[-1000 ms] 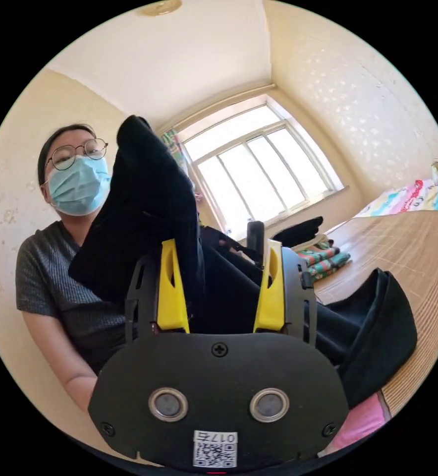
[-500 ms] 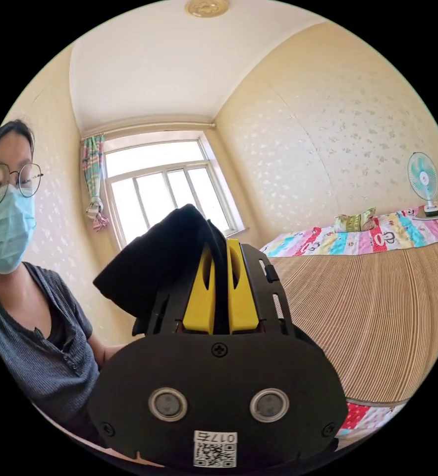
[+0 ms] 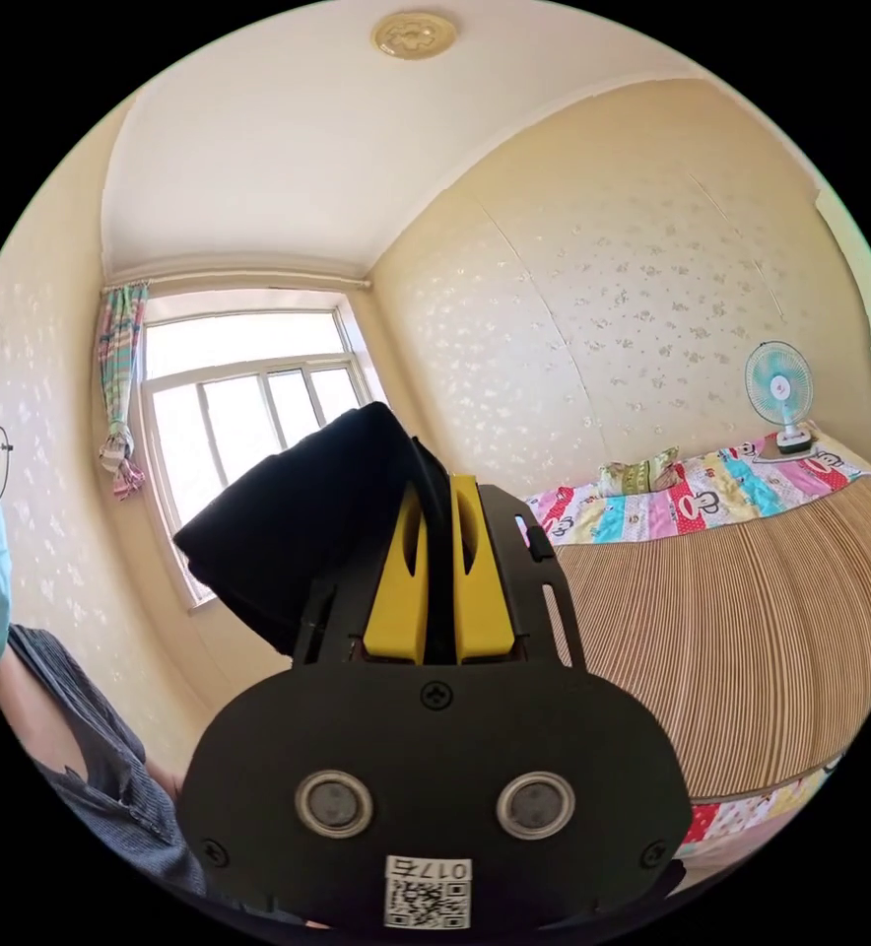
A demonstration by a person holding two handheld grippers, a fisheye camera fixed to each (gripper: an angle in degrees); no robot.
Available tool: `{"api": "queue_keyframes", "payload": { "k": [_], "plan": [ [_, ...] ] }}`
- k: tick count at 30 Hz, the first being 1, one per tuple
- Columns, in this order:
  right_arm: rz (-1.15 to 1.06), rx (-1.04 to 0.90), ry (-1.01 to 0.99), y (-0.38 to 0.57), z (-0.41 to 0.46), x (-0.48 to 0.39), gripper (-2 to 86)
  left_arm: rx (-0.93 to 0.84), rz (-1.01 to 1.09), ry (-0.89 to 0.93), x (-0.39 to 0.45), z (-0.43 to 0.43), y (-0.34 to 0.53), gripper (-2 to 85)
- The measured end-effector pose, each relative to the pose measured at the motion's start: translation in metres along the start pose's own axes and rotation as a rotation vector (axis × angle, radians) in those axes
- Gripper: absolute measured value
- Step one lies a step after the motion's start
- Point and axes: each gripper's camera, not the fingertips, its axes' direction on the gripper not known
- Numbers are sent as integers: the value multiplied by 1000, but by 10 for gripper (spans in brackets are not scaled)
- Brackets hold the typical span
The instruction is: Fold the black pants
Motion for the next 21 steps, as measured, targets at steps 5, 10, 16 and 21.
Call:
{"api": "queue_keyframes", "payload": {
  "k": [5,10,16,21],
  "plan": [
    [-43,-9,-3,-19,10,-26,52,292,-233,52,-9,-37,-20,199],
    [-110,-51,33,-53,7,-49,52,588,-251,223,-7,-109,-39,162],
    [-237,-61,36,-110,-18,-91,52,995,-59,320,33,-226,-44,56],
    [-415,-15,56,-144,-39,-162,50,1103,39,163,111,-340,-92,50]
  ]
}}
